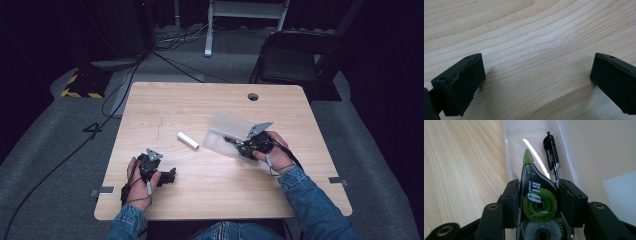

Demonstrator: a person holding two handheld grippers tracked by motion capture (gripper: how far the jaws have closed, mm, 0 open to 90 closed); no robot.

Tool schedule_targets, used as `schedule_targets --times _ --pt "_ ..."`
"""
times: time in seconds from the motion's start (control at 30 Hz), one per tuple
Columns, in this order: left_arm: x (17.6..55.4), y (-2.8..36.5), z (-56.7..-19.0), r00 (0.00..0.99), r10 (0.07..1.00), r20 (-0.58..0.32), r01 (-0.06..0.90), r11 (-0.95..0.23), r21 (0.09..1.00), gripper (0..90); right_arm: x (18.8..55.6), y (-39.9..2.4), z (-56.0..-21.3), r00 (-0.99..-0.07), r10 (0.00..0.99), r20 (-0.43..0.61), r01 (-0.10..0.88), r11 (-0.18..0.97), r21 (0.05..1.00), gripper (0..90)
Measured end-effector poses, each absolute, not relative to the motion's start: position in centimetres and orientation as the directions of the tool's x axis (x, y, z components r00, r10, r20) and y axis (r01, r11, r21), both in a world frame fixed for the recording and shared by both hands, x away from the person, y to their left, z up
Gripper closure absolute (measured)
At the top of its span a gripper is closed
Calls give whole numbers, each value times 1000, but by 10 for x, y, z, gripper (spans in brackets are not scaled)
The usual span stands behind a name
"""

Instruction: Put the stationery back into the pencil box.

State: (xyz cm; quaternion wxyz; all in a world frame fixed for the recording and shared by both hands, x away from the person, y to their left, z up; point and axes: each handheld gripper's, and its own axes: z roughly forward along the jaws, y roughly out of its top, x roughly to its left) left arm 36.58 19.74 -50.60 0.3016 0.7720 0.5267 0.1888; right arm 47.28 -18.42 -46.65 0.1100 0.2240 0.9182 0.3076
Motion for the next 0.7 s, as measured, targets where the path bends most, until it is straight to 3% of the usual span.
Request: schedule_targets --times 0.7 --pt "366 197 -506 374 927 -27 700 -263 664 1 475 -187 -470 -870 493 -26 377 698 609 505"
